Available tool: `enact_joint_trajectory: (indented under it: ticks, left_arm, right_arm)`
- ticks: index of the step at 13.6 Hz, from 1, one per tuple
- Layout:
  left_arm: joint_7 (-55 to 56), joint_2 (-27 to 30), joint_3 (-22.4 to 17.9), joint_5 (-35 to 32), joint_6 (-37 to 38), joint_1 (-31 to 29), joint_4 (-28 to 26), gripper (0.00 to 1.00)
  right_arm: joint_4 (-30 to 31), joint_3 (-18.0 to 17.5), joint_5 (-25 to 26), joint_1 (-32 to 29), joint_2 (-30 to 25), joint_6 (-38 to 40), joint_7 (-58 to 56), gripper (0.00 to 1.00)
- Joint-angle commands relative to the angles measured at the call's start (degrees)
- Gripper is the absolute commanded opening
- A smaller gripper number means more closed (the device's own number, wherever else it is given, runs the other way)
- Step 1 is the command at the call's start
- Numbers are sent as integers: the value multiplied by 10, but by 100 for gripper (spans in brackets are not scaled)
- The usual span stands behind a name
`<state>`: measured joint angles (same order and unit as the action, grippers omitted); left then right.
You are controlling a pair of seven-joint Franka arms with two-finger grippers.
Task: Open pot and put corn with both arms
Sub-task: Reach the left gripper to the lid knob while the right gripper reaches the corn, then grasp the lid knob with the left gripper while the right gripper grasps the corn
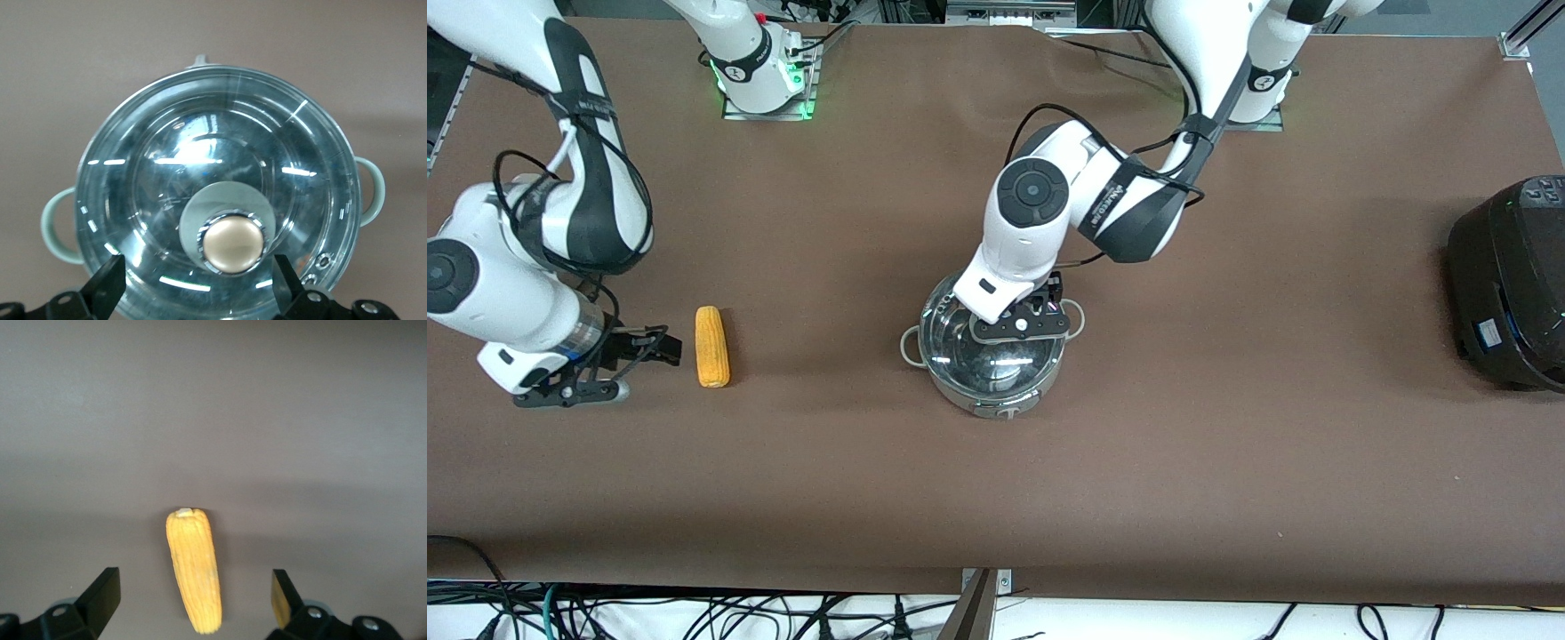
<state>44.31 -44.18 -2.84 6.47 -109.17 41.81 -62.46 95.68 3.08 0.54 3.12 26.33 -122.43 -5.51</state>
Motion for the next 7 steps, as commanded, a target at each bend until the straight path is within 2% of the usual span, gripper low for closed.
enact_joint_trajectory:
  ticks: [1,4,7]
  left_arm:
    - [13,-29,-21,-14,-5,20,40,97]
    - [14,-44,-45,-13,-23,39,41,96]
    - [14,-52,-51,-13,-37,41,41,95]
  right_arm:
    - [36,-3,-19,-7,7,-53,-20,100]
    - [84,-4,-19,-7,6,-103,-48,100]
    - [131,-5,-18,-7,6,-159,-55,100]
